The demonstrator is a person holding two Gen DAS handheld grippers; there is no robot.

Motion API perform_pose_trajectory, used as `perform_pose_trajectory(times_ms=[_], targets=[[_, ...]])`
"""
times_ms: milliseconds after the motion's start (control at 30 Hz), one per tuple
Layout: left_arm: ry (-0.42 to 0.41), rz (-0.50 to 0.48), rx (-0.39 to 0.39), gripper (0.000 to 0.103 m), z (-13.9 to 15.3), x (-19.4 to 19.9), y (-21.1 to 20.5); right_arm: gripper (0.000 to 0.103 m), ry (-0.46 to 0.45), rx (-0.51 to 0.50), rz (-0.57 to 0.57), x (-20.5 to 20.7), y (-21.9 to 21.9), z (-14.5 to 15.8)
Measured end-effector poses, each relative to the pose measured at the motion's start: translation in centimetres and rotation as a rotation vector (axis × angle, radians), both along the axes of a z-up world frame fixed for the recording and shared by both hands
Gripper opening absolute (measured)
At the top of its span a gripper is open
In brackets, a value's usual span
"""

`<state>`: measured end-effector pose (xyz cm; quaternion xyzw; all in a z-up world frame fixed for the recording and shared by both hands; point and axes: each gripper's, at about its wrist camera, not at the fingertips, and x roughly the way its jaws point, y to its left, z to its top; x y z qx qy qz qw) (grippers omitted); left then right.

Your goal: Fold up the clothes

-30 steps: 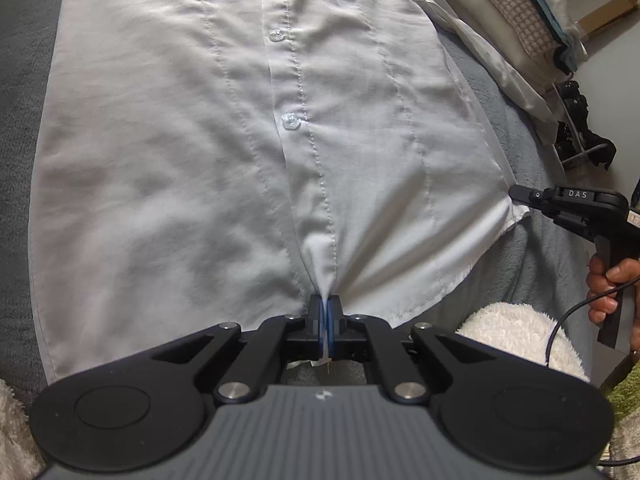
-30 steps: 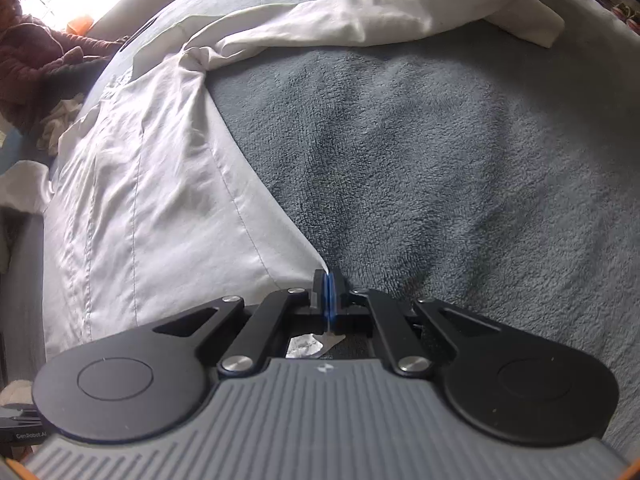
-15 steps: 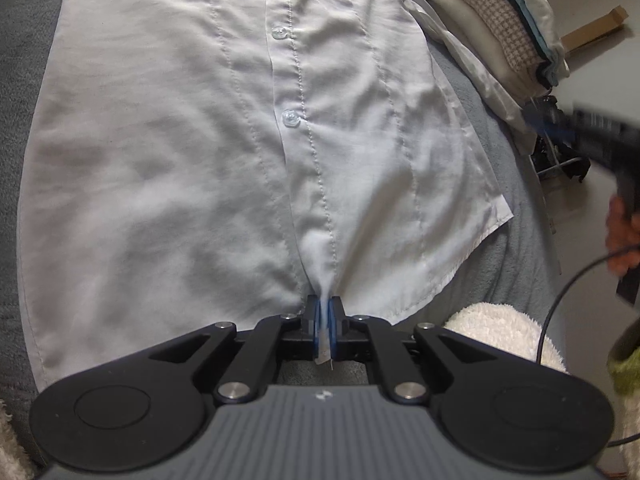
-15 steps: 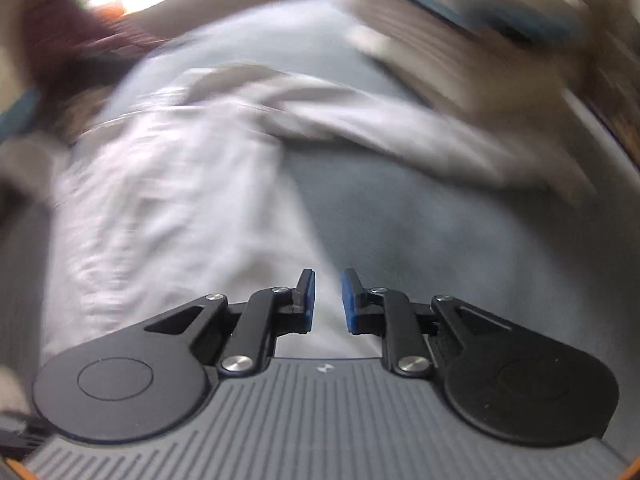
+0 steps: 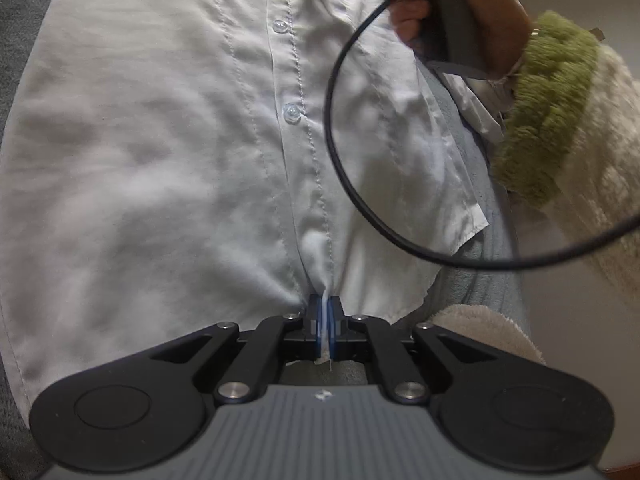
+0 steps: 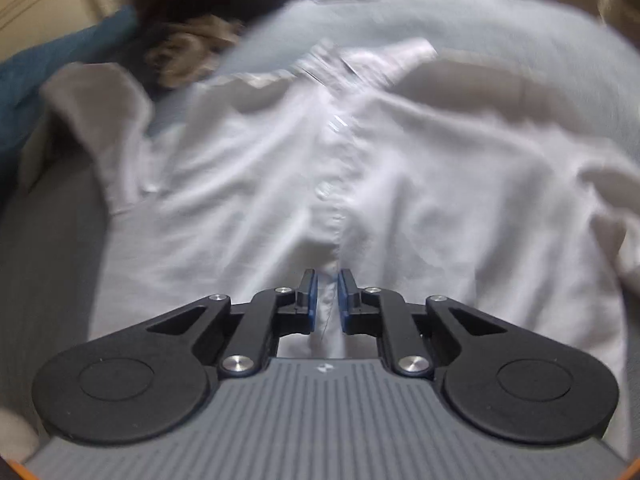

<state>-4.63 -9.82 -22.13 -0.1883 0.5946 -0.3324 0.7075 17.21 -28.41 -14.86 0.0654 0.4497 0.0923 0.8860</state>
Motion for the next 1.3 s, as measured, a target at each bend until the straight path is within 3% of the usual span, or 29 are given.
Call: perform_pose_trajectory(times_ms=[267, 300, 367, 533, 667, 933, 1033, 1167, 1300], targets=[[0.064, 0.017, -0.056, 0.004, -0.9, 0.8, 0.5, 0.016, -0.01, 0.037, -0.027, -0.1, -0.6, 0.8], [0.065, 0.017, -0.058, 0.004, -0.9, 0.8, 0.5, 0.018, -0.014, -0.006, -0.005, 0.2, -0.1, 0.9], [0.065, 0.02, -0.06, 0.004, -0.9, 0.7, 0.4, 0.021, -0.002, -0.056, 0.025, 1.2, 0.7, 0.4], [0.064, 0.031, -0.059, 0.003, -0.8, 0.6, 0.3, 0.023, 0.036, 0.001, -0.024, 3.2, 0.8, -1.6], [0.057, 0.026, -0.059, 0.003, -0.8, 0.5, 0.6, 0.003, 0.006, 0.043, -0.083, 2.8, -0.1, -1.9], [0.052, 0.02, -0.062, 0.004, -0.6, 0.8, 0.2, 0.007, 0.044, 0.038, -0.029, 3.1, 0.7, -1.7], [0.049, 0.019, -0.06, 0.007, -0.3, 0.8, 0.2, 0.011, 0.014, 0.109, -0.096, 2.1, -0.9, 0.4], [0.039, 0.021, -0.045, 0.012, 0.2, 0.7, 0.5, 0.014, -0.09, 0.317, -0.223, -2.4, -6.2, 5.1], [0.02, 0.043, -0.038, 0.021, 0.9, -0.1, 0.9, 0.014, -0.189, 0.563, -0.409, -10.0, -13.4, 8.2]])
